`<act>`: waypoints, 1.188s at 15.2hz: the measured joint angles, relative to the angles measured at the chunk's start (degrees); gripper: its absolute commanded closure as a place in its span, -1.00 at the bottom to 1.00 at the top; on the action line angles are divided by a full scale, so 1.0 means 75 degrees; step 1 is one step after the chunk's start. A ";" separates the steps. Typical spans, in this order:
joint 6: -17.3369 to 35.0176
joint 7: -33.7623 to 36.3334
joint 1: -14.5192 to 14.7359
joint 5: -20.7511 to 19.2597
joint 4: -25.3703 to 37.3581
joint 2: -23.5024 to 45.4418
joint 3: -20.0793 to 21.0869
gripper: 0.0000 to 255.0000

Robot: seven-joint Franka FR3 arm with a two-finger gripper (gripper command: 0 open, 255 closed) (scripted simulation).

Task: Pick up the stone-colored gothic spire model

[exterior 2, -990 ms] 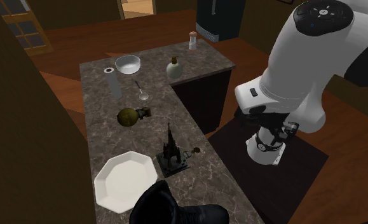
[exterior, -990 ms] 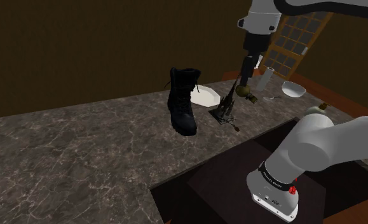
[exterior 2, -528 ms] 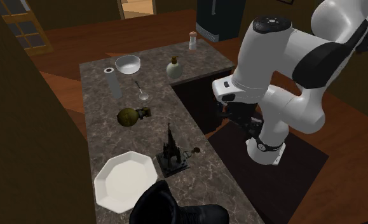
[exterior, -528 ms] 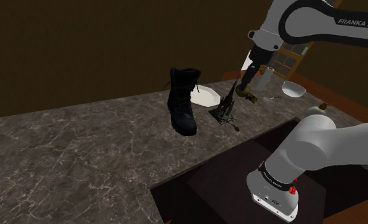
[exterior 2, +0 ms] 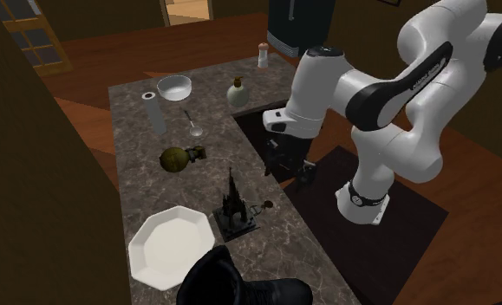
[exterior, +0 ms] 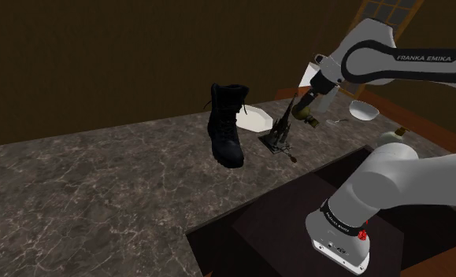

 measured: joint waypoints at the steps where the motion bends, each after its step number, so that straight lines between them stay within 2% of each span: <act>1: 0.0470 -0.0233 -0.0026 -0.0038 -0.0065 0.0174 -0.0328 -1.00; 3: 0.1431 -0.0726 -0.0002 -0.0050 -0.0250 0.0510 -0.1004 -1.00; 7: 0.3242 -0.1891 0.0562 0.0249 -0.0368 0.1275 -0.2606 -1.00; 9: 0.4128 -0.2607 0.1303 0.0601 -0.0249 0.1707 -0.3682 -1.00; 12: 0.5246 -0.3688 0.2726 0.1144 -0.0036 0.1961 -0.5487 -1.00; 14: 0.5612 -0.3998 0.3245 0.1271 -0.0001 0.2023 -0.6099 -1.00; 18: 0.6089 -0.4333 0.3908 0.1380 -0.0044 0.2128 -0.6858 -1.00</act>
